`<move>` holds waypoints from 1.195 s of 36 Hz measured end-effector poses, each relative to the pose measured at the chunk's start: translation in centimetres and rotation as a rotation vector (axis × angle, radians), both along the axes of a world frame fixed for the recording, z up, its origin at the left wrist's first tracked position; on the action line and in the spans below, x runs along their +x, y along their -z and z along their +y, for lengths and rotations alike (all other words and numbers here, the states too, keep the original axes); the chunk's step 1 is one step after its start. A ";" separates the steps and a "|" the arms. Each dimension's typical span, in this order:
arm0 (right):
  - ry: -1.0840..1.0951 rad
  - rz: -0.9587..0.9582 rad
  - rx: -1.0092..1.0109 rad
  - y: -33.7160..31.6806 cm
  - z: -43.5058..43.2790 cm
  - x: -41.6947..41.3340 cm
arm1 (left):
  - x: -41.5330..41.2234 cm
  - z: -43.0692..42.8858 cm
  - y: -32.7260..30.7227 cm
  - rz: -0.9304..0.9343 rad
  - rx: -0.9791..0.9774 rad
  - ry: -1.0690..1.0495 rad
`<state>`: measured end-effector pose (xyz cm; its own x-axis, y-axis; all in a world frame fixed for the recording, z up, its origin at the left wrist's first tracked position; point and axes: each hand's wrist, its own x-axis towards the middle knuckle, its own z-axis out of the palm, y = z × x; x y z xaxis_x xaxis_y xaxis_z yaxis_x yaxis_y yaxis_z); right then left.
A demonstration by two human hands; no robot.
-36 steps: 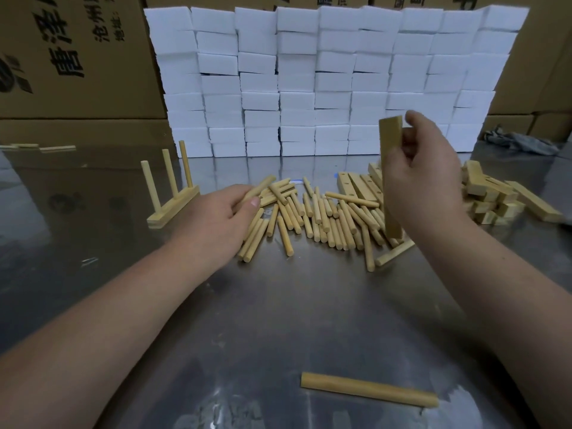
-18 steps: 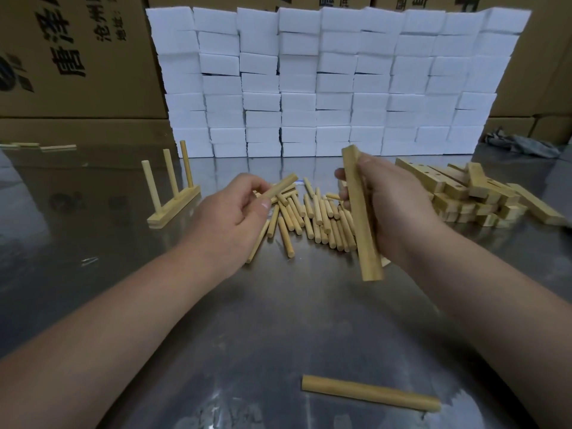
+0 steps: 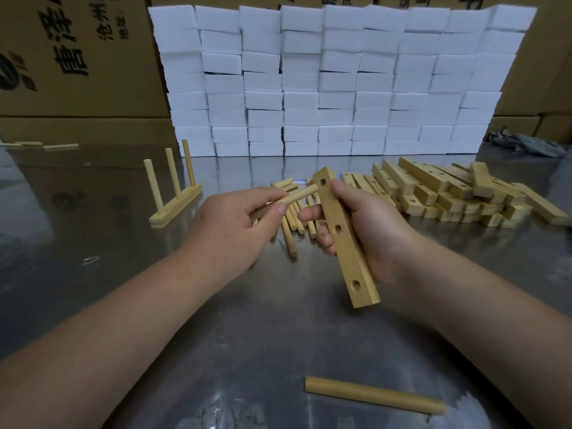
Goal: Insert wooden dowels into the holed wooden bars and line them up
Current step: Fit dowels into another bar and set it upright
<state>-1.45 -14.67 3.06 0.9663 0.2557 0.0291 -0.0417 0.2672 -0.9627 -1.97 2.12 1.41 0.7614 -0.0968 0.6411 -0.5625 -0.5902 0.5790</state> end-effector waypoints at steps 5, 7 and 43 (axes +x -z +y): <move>0.006 -0.033 -0.007 0.0 -0.1 0.0 | 0.1 0.0 0.0 0.003 -0.006 -0.014; 0.005 -0.051 -0.023 0.1 -0.1 -0.1 | 0.1 0.0 0.0 0.013 -0.006 -0.022; -0.041 -0.104 -0.115 0.4 -0.4 0.3 | -0.4 -0.2 -0.7 0.052 0.011 0.028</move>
<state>-1.12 -15.12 2.71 0.9482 0.3026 0.0968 0.0510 0.1555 -0.9865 -2.41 1.97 2.07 0.7902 -0.1257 0.5998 -0.5487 -0.5809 0.6012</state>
